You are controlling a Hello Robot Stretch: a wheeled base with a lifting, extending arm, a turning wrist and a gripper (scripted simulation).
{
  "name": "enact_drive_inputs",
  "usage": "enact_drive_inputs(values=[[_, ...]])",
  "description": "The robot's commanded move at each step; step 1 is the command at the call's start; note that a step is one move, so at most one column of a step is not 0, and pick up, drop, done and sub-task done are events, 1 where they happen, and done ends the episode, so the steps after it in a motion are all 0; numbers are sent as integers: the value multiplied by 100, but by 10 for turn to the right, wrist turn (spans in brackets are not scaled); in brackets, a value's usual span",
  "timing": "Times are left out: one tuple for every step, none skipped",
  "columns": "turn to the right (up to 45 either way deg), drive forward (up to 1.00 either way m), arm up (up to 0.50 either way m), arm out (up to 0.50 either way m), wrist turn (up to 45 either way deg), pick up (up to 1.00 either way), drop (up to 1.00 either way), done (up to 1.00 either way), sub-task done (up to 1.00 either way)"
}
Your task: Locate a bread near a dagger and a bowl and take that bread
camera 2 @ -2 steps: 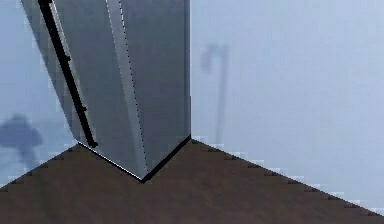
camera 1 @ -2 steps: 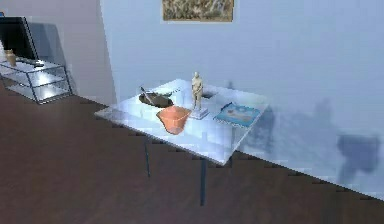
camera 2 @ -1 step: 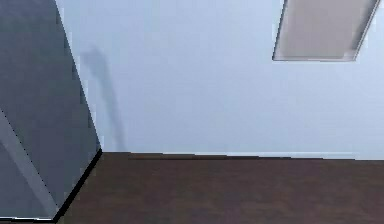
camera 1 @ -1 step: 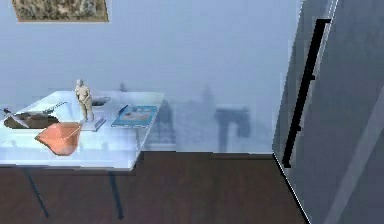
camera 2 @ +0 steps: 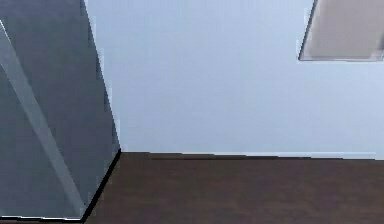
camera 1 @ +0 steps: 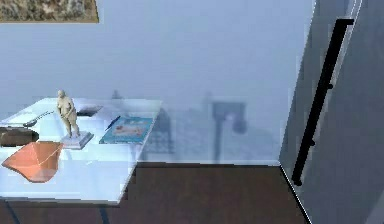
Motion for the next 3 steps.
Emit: enact_drive_inputs(values=[[240, 0, 0, 0, 0, 0, 0, 0, 0], [0, 25, 0, 0, 0, 0, 0, 0, 0], [-450, 0, 0, 0, 0, 0, 0, 0, 0]])
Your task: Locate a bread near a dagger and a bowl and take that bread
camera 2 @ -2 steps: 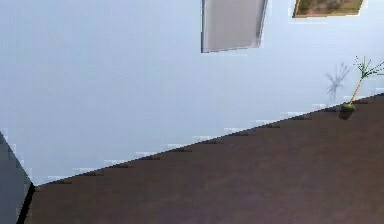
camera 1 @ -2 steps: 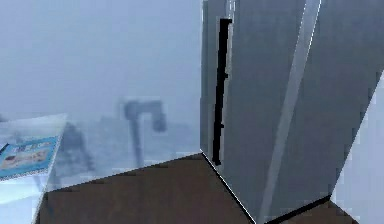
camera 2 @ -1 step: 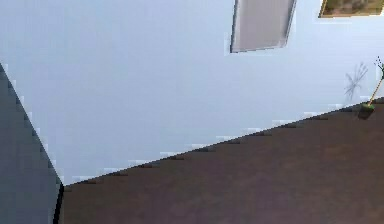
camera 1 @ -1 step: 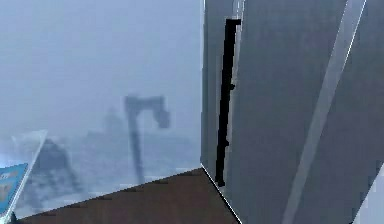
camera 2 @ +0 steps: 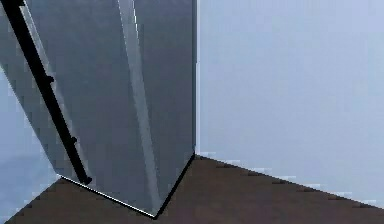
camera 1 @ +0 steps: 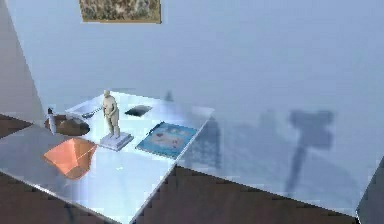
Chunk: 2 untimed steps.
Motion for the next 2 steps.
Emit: enact_drive_inputs(values=[[-450, 0, 0, 0, 0, 0, 0, 0, 0], [-450, 0, 0, 0, 0, 0, 0, 0, 0]])
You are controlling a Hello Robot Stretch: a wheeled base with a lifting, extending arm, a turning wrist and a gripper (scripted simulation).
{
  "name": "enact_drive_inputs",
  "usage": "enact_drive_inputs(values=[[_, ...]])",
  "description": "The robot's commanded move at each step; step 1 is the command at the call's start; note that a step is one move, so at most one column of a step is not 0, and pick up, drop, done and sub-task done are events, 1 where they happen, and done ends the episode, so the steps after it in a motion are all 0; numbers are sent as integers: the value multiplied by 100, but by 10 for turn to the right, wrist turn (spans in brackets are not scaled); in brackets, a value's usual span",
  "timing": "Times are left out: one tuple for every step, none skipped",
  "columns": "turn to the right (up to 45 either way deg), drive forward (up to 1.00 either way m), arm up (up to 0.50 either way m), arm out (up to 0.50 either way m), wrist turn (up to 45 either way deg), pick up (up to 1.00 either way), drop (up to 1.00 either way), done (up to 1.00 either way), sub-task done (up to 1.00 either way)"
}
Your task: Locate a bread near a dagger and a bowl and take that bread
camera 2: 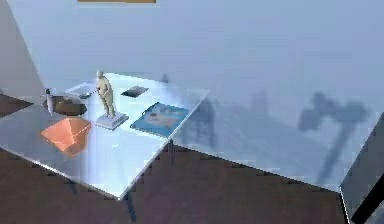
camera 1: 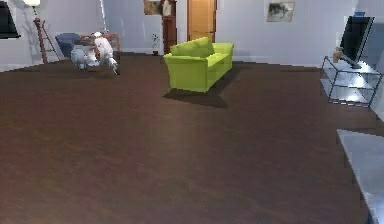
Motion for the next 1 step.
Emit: enact_drive_inputs(values=[[-300, 0, 0, 0, 0, 0, 0, 0, 0]])
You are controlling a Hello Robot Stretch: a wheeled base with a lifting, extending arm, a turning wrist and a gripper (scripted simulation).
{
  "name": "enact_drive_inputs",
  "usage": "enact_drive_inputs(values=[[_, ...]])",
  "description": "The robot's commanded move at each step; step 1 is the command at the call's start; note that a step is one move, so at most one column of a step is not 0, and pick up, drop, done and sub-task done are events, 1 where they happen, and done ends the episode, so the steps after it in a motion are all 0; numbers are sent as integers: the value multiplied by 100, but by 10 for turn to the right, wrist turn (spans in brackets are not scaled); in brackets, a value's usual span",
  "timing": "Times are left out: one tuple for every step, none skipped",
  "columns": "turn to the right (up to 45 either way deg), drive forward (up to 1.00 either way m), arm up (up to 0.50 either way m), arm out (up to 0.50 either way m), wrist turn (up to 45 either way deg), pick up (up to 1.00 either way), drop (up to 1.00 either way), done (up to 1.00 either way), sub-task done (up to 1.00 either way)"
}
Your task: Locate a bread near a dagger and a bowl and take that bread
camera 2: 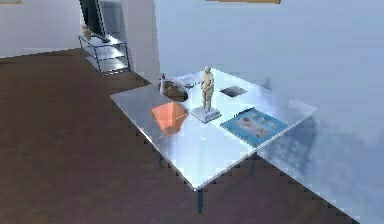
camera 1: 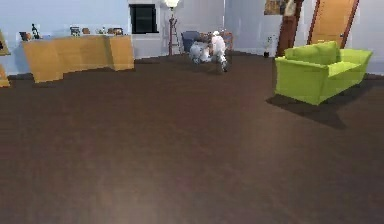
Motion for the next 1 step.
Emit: enact_drive_inputs(values=[[0, 30, 0, 0, 0, 0, 0, 0, 0]])
